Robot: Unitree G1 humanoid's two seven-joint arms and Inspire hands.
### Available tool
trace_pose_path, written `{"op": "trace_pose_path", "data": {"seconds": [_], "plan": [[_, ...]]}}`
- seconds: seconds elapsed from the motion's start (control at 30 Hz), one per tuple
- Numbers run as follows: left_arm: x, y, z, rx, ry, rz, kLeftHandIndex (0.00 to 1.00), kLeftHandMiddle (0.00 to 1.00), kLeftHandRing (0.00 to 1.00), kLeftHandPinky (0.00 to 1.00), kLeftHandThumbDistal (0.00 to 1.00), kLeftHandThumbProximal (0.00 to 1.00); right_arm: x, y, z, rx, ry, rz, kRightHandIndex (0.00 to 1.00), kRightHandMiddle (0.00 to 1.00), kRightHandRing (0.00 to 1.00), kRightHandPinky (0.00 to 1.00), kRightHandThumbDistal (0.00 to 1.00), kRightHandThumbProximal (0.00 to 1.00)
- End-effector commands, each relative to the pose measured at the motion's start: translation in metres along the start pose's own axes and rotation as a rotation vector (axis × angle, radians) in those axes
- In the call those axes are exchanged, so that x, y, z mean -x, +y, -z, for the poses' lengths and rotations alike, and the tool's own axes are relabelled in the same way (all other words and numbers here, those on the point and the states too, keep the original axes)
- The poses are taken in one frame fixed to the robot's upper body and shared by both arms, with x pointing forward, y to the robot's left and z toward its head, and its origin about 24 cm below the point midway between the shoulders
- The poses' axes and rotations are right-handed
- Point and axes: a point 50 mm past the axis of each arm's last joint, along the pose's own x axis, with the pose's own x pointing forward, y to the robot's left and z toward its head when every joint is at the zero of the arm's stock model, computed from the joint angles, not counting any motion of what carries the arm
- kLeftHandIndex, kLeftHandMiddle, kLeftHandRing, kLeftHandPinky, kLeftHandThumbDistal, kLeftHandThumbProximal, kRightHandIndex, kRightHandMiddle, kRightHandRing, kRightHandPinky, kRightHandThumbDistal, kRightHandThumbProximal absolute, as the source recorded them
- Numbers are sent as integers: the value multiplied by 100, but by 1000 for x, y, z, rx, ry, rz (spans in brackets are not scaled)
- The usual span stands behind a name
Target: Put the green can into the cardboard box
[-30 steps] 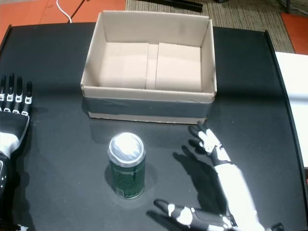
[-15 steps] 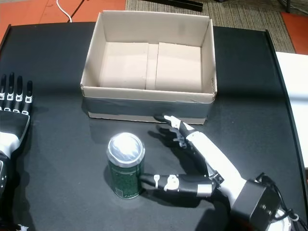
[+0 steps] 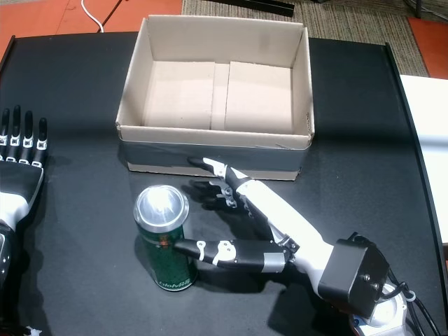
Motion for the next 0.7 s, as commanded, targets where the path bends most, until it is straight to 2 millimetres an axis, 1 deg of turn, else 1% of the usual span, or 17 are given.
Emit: {"op": "trace_pose_path", "data": {"seconds": [0.0,0.07,0.13,0.2,0.27,0.37,0.43,0.53,0.6,0.67], "plan": [[6,12,1,-6,7,-53,51,53,62,75,0,57,5,0,5,5,34,-10,88,95,98,100,100,54],[5,12,2,-14,7,-57,52,54,63,75,0,60,6,-1,6,8,42,-6,88,94,98,100,100,54],[5,11,2,-18,5,-58,53,55,63,74,0,60,8,-1,6,9,40,-6,88,94,98,100,100,54],[5,11,2,-14,8,-54,54,55,65,76,0,61,9,-1,6,21,41,-12,88,94,98,100,100,55],[5,11,2,-10,7,-52,53,54,63,78,0,57,9,-1,6,19,45,-26,89,95,99,100,100,54],[5,11,1,-6,3,-53,53,54,64,77,0,55,11,-2,6,25,47,-44,90,96,100,100,100,57],[5,11,2,-8,3,-52,51,53,62,75,0,54,11,-3,6,16,51,-45,90,95,99,100,100,55],[5,11,2,-9,6,-48,52,53,62,73,0,55,9,-5,5,6,44,-48,90,95,99,100,100,54],[5,11,3,-14,8,-50,52,53,62,73,0,56,6,-5,4,-4,38,-56,90,95,98,100,100,50],[4,10,5,-21,7,-55,51,53,61,71,0,56,3,-3,2,-4,32,-75,90,95,97,100,100,46]]}}
